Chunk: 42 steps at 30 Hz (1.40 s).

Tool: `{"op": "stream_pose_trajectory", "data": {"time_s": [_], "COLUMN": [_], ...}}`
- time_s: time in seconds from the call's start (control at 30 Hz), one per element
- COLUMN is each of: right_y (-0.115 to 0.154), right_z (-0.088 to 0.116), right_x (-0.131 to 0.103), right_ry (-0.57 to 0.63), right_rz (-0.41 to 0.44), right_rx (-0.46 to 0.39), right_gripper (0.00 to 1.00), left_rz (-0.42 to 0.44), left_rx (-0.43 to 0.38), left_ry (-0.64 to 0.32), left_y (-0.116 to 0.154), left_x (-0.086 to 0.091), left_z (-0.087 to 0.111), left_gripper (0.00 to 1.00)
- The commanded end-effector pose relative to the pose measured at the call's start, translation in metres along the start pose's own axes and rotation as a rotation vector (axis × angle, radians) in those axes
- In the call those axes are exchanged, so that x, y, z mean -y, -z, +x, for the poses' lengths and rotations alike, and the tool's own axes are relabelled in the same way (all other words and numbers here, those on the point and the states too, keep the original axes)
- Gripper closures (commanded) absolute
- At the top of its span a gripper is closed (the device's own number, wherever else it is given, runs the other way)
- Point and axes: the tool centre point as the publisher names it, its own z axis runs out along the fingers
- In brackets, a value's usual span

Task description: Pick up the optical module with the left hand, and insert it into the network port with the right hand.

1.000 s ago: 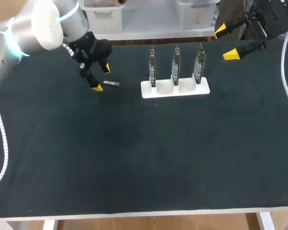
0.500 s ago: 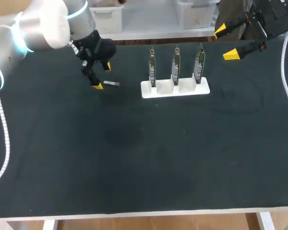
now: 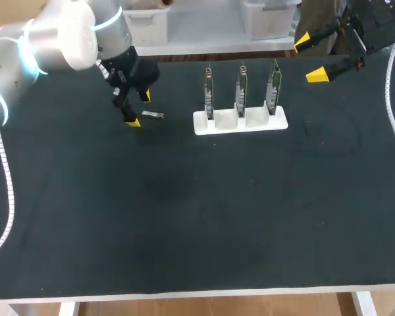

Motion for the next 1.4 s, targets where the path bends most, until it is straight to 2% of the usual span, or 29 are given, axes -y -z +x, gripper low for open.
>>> {"op": "stream_pose_trajectory", "data": {"time_s": [0.03, 1.17, 1.2, 1.27, 1.3, 1.33, 1.37, 1.4], "right_y": [-0.0001, -0.0001, -0.0001, -0.0001, -0.0001, -0.0001, -0.0001, -0.0001], "right_z": [0.0, 0.0, 0.0, 0.0, 0.0, 0.0, 0.0, 0.0], "right_x": [0.0008, 0.0008, 0.0008, 0.0008, 0.0008, 0.0008, 0.0008, 0.0008], "right_ry": [0.0, 0.0, 0.0, 0.0, 0.0, 0.0, 0.0, 0.0], "right_rz": [-0.001, -0.001, -0.001, -0.001, -0.001, -0.001, -0.001, -0.001], "right_rx": [0.0, 0.0, 0.0, 0.0, 0.0, 0.0, 0.0, 0.0], "right_gripper": [0.0, 0.0, 0.0, 0.0, 0.0, 0.0, 0.0, 0.0], "left_rz": [0.047, 0.073, 0.074, 0.076, 0.076, 0.076, 0.076, 0.077], "left_rx": [-0.006, 0.004, 0.004, 0.006, 0.007, 0.006, 0.007, 0.008], "left_ry": [-0.001, -0.033, -0.034, -0.036, -0.036, -0.035, -0.033, -0.032], "left_y": [-0.0021, -0.0078, -0.0078, -0.008, -0.0081, -0.0082, -0.0082, -0.0085], "left_x": [-0.0093, -0.0112, -0.0112, -0.0111, -0.011, -0.0108, -0.0107, -0.0105], "left_z": [0.0022, -0.002, -0.002, -0.0018, -0.0017, -0.0015, -0.0013, -0.001], "left_gripper": [0.0, 0.0, 0.11, 0.54, 0.66, 0.71, 0.62, 0.58]}}
